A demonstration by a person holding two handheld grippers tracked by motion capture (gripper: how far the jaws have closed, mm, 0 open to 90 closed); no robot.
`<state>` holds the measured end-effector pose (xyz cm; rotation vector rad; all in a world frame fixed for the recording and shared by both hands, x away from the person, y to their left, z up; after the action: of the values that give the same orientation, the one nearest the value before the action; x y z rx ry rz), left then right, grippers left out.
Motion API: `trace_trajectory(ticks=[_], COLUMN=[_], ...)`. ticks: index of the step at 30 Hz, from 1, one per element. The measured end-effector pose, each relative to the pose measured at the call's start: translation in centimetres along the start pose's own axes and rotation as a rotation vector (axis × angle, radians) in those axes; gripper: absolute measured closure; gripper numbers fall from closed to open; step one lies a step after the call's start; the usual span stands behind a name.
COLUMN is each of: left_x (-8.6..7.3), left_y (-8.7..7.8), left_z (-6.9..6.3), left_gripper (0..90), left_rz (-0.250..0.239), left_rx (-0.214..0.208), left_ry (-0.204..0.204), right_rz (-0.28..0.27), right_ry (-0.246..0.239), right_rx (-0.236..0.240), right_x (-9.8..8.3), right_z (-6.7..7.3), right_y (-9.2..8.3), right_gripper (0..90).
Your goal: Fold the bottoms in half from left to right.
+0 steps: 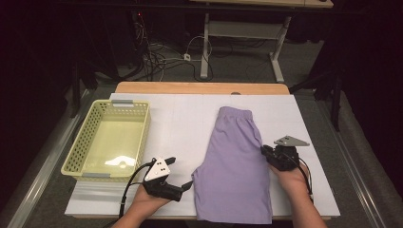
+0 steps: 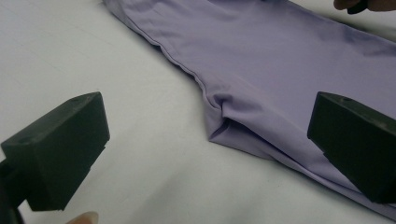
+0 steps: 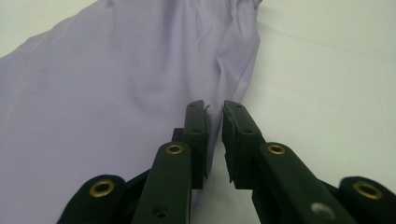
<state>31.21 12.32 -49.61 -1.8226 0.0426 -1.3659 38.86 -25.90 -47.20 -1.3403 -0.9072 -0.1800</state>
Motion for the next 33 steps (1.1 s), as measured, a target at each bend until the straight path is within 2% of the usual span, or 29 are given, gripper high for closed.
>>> trace_trajectory(ticks=[5,9,16,25,33], left_x=[0.0,-0.1,-0.2,-0.2,-0.1], left_y=[0.0,-0.1,-0.3,-0.2,-0.2], left_z=[0.0,0.0,0.0,0.0,0.0], left_gripper=[0.0,0.0,0.0,0.0,0.0], left_rz=[-0.001,-0.006,-0.028,-0.026,-0.024], left_rx=[-0.001,-0.002,-0.009,-0.01,-0.014], left_ry=[0.002,0.005,0.006,0.007,0.008], right_rz=[-0.001,0.012,0.025,0.036,0.001], right_ry=[-0.019,-0.006,0.045,0.065,0.056], right_rx=[-0.019,-0.025,-0.029,-0.025,-0.019], right_x=[1.3,1.9,2.8,3.1,5.9], right_z=[-0.2,-0.8,-2.2,-3.4,-3.5], right_y=[0.9,2.0,3.8,4.8,4.5], right_gripper=[82.0,82.0,80.7,80.0,71.0])
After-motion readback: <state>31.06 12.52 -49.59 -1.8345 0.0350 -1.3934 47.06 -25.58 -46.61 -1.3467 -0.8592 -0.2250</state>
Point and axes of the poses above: each handheld gripper's, and its own axes: y roughly forward along the jaws, x roughly out of its top, z roughly to its left, the point moved 2 cm from there along y, roughly forward along the jaws, and after that the axes turned 12 degrees about z, right-handed, at the moved point
